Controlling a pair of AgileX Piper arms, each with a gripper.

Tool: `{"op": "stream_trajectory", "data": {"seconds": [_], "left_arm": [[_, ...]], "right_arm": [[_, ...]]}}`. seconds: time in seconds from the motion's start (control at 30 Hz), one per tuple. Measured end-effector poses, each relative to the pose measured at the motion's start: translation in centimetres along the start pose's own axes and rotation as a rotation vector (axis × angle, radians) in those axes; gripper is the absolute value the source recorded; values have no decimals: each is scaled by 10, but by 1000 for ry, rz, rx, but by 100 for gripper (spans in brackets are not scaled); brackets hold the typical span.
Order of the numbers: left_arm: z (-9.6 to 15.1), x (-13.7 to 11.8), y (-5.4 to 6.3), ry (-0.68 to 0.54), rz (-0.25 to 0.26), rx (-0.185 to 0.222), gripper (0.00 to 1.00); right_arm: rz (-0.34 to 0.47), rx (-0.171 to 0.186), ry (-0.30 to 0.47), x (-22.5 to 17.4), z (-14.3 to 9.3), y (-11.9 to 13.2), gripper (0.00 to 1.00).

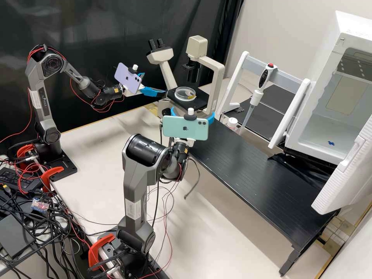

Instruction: Move the petri dish to the microscope

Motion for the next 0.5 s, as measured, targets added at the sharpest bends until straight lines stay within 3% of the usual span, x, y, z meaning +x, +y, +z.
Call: {"op": "stream_trajectory", "data": {"seconds": [0.27, 0.37, 0.5], "left_arm": [[0, 0, 0, 0, 0, 0, 100], [0, 0, 0, 0, 0, 0, 100], [0, 0, 0, 0, 0, 0, 100]], "right_arm": [[151, -35, -266, -28, 27, 13, 100], [214, -12, -354, -36, 33, 17, 100], [240, 4, -389, -38, 36, 18, 100]]}}
